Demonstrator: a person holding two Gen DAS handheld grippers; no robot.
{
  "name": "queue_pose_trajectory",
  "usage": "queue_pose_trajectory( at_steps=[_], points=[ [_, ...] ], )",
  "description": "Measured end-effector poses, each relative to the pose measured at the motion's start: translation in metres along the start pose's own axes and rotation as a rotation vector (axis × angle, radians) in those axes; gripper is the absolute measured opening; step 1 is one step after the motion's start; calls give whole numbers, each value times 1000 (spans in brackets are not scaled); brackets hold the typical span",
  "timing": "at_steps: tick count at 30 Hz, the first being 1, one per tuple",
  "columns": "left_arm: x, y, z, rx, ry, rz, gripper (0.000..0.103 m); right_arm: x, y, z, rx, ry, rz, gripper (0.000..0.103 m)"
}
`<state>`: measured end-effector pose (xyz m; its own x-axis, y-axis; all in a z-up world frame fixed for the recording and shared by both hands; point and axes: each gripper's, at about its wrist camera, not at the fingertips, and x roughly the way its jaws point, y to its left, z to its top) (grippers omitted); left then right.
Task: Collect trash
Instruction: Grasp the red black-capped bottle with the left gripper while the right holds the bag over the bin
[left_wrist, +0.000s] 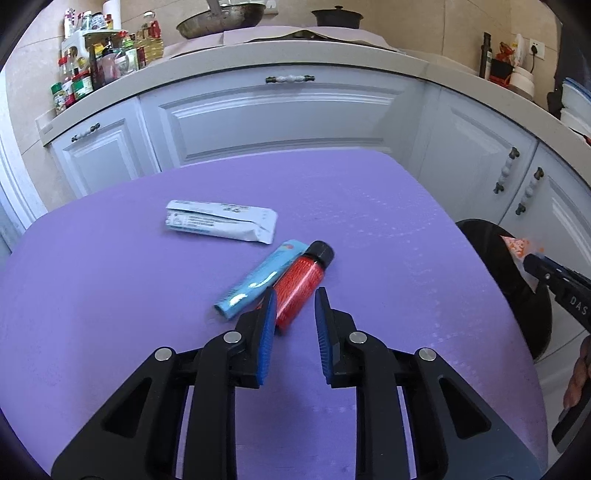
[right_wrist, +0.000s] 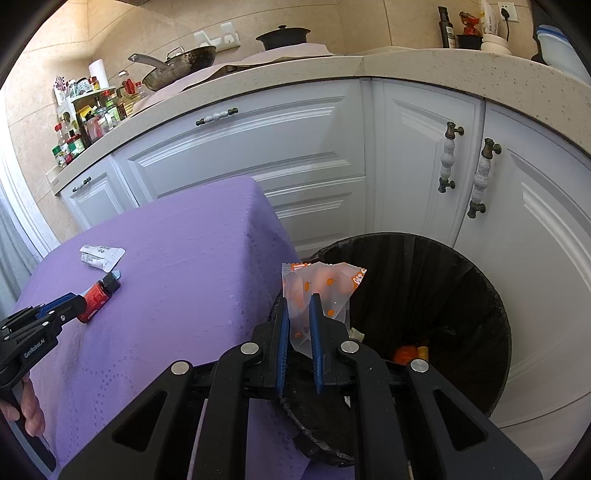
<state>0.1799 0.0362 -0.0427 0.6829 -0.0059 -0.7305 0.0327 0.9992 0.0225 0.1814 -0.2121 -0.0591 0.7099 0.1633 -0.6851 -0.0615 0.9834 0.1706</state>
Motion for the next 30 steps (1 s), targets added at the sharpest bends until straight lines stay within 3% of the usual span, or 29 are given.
queue_pose_trajectory(
  at_steps=[3,16,20,21,22,24,27,29,30],
  points=[
    [1,6,-1,6,2,8,29,0,0,0,1,1,0,12],
    [7,4,-3,42,14,-53,30,2,-2,1,-2,7,6,12],
    [13,-1,-3,58,21,-41,30,3,-2,0,-3,8,7,12],
    [13,-1,-1,50,18,-43,33,3,-2,0,-3,9,7,12],
    [13,-1,0,46,14,-42,42,4,-2,-1,-4,9,7,12],
    [14,-2,2,45,5,-34,44,4,-2,-1,-2,9,6,12],
    [19,-6,4,59,15,-24,44,4,-2,0,-3,8,7,12],
    [22,-8,5,65,32,-28,35,4,-2,-1,-2,9,7,12],
    [23,-8,5,66,38,-28,24,4,-2,0,-3,9,7,12]
  ],
)
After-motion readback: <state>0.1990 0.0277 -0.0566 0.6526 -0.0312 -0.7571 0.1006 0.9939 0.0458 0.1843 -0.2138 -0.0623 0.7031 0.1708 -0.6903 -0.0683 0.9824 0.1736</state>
